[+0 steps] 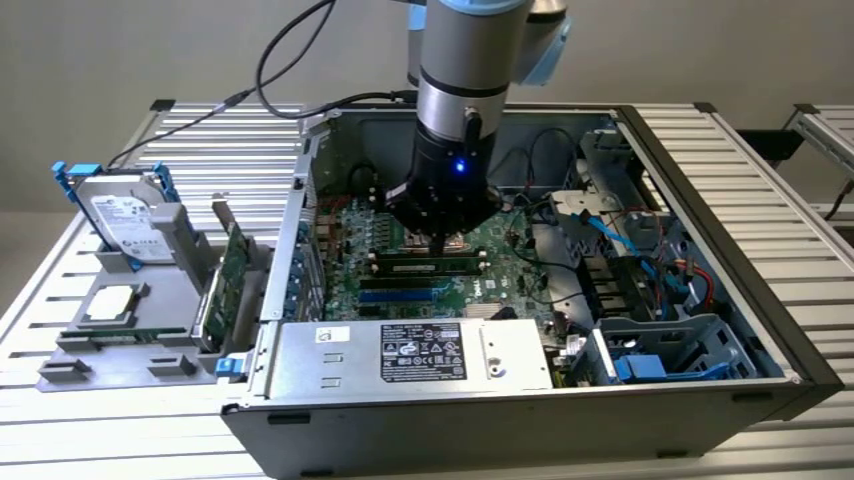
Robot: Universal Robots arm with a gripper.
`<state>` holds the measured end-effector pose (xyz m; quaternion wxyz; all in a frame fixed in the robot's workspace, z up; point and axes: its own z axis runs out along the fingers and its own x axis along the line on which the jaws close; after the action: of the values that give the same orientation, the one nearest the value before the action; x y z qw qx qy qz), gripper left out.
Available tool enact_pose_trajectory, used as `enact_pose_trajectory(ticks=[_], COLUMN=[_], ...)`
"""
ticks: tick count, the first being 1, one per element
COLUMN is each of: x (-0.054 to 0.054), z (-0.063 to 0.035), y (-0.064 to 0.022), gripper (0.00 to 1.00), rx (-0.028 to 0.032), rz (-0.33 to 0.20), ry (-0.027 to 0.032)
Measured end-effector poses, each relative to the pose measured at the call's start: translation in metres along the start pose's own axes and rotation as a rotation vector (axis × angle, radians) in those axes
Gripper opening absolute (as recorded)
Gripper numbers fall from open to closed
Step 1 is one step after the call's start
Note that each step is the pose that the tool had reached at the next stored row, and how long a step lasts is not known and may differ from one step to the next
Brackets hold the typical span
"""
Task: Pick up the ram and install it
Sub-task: 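Press down the ram until it locks into place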
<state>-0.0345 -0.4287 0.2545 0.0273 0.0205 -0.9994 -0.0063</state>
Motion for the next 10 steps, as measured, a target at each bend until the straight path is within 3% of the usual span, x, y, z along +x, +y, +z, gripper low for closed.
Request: enact_pose_trajectory(ticks=[6, 10], x=[0.0006, 0.0006], z=[-0.0037, -0.0038], y=[-0.0095, -0.0098], gripper=[0.11, 0.11], rx=[-0.0011, -0.0013], rz=[0.012, 0.012], ry=[-0.0001, -0.0002])
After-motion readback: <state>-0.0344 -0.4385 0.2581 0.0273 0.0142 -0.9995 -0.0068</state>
